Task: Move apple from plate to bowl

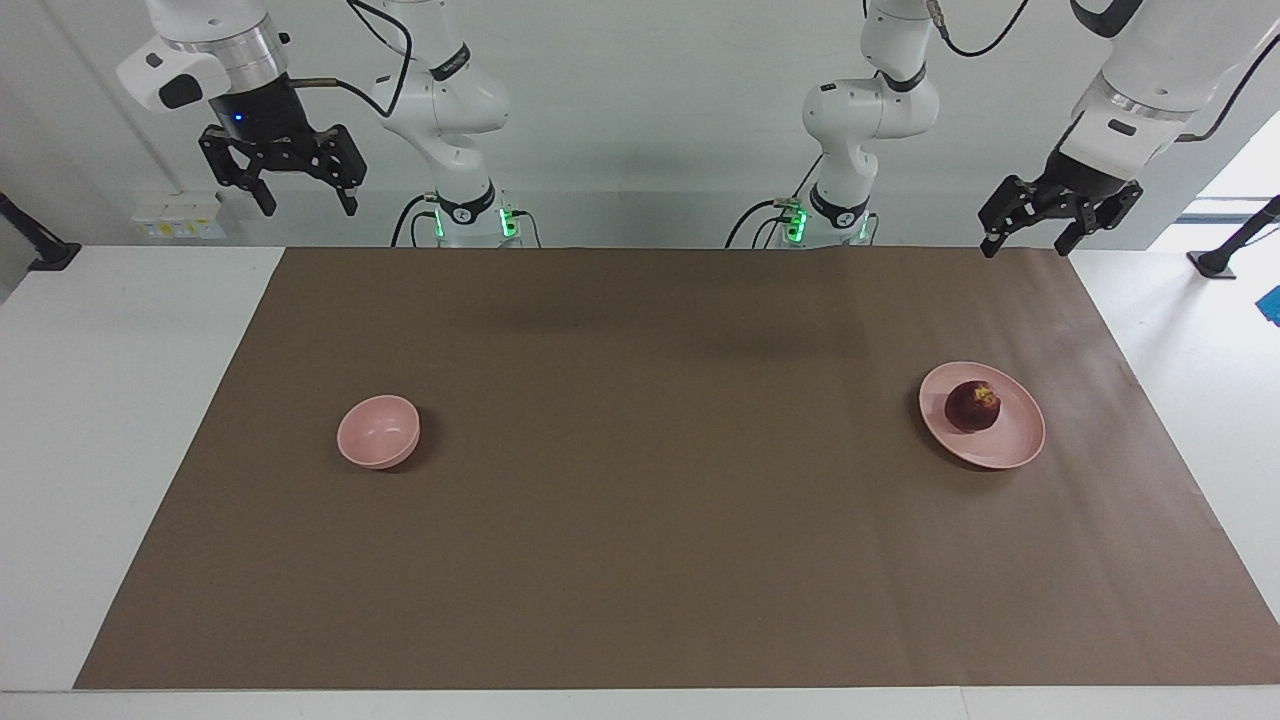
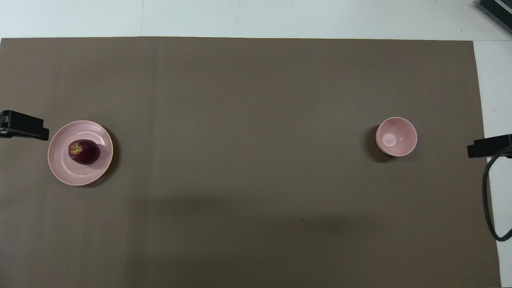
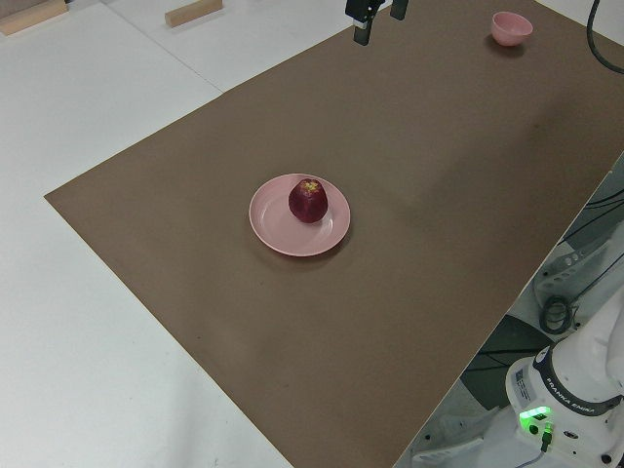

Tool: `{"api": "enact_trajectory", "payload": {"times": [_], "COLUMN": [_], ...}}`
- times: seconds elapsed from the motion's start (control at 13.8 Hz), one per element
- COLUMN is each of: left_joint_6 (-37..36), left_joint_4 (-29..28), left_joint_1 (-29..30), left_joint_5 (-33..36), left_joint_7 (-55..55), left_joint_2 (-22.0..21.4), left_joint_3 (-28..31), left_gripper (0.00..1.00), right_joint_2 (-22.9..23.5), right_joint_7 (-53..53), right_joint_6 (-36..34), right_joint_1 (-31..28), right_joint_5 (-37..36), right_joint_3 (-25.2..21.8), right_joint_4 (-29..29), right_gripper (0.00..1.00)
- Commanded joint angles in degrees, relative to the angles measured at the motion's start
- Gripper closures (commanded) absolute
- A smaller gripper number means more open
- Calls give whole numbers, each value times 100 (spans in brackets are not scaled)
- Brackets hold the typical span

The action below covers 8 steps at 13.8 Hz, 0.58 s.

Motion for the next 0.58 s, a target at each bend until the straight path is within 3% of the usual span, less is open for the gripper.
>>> {"api": "enact_trajectory", "payload": {"times": [0.0, 0.51], "left_joint_6": [-76, -50], "left_joint_4": [-33, -156], "left_joint_1": [2, 38], "left_joint_5": [-43, -43], "left_joint_7": [73, 82], "left_joint_2": [-25, -60], "left_joint_3": [34, 43], "left_gripper": [0, 0], "right_joint_2": [-149, -149], "right_joint_7": [-150, -150], "right_joint_6": [81, 72], "right_joint_1": [-15, -24], "right_joint_5": [-16, -16], "right_joint_3": [-1, -1], "right_joint_4": [-192, -183], "right_gripper": [0, 0]}}
